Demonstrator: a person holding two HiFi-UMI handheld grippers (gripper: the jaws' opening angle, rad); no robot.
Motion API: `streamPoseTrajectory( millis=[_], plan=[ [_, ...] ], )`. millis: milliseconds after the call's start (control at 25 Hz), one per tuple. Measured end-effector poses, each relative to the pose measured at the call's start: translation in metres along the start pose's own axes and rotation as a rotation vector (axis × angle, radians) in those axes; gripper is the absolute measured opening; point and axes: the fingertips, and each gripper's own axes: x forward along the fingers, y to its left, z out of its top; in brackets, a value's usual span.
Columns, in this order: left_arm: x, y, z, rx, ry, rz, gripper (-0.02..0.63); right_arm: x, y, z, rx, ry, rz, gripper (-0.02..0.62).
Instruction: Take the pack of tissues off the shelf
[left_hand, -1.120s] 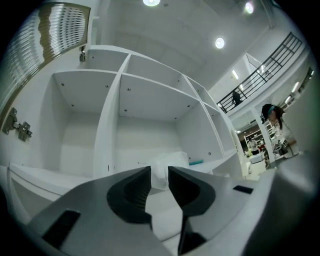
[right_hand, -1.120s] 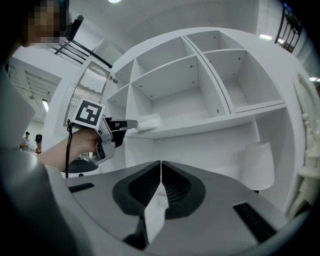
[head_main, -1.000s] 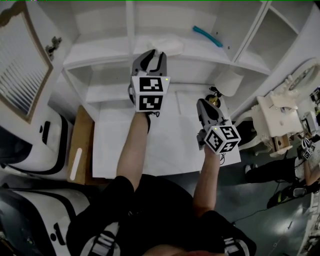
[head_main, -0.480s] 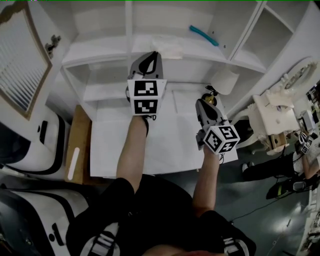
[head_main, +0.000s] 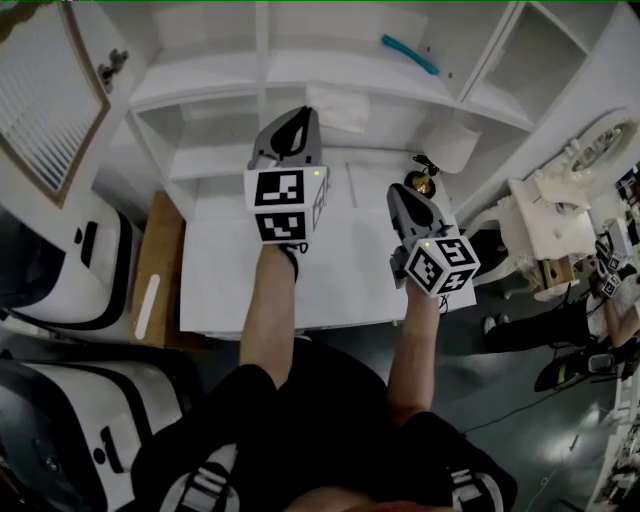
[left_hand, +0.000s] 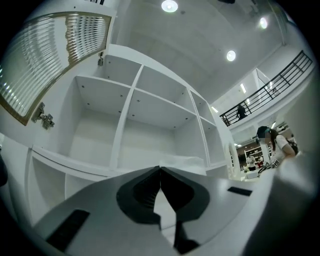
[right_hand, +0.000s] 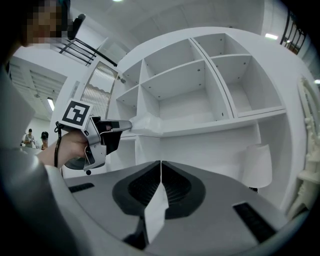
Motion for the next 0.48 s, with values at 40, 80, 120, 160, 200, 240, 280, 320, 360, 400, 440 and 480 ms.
streamPoseTrajectory(
  millis=[40, 80, 120, 160, 200, 240, 280, 320, 360, 400, 440, 480],
  plan=[
    [-0.005, -0.003, -0.002, -0.007, 0.001, -0.002, 0.013, -0.003, 0.003, 0.0, -0.001, 0.002, 0.005, 0.023],
    [-0.011, -0.006, -0.004, -0.014, 0.002, -0.005, 0.012, -0.006, 0.006, -0.001, -0.003, 0.004, 0.01, 0.023],
    [-0.017, -0.009, -0.006, -0.02, 0.004, -0.007, 0.012, -0.009, 0.009, -0.002, -0.005, 0.005, 0.015, 0.023],
    [-0.023, -0.012, -0.008, -0.025, 0.006, -0.008, 0.012, -0.013, 0.012, -0.003, -0.006, 0.006, 0.019, 0.023],
    [-0.029, -0.015, -0.011, -0.028, 0.01, -0.009, 0.012, -0.017, 0.014, -0.003, -0.007, 0.004, 0.02, 0.023],
    [-0.034, -0.018, -0.013, -0.03, 0.016, -0.01, 0.012, -0.021, 0.016, -0.003, -0.007, 0.0, 0.02, 0.023],
    [-0.04, -0.021, -0.015, -0.03, 0.021, -0.011, 0.012, -0.025, 0.018, -0.002, -0.007, -0.006, 0.018, 0.023],
    [-0.046, -0.024, -0.018, -0.031, 0.027, -0.012, 0.012, -0.03, 0.02, -0.001, -0.007, -0.013, 0.016, 0.023],
    [-0.051, -0.026, -0.02, -0.032, 0.033, -0.012, 0.012, -0.034, 0.022, 0.0, -0.006, -0.02, 0.015, 0.023],
    [-0.057, -0.029, -0.022, -0.033, 0.04, -0.011, 0.013, -0.038, 0.024, 0.001, -0.004, -0.027, 0.014, 0.023],
    [-0.064, -0.032, -0.025, -0.035, 0.049, -0.011, 0.013, -0.044, 0.026, 0.001, 0.0, -0.034, 0.014, 0.023],
    [-0.071, -0.035, -0.028, -0.037, 0.057, -0.011, 0.012, -0.049, 0.029, 0.001, 0.006, -0.041, 0.014, 0.023]
  ],
)
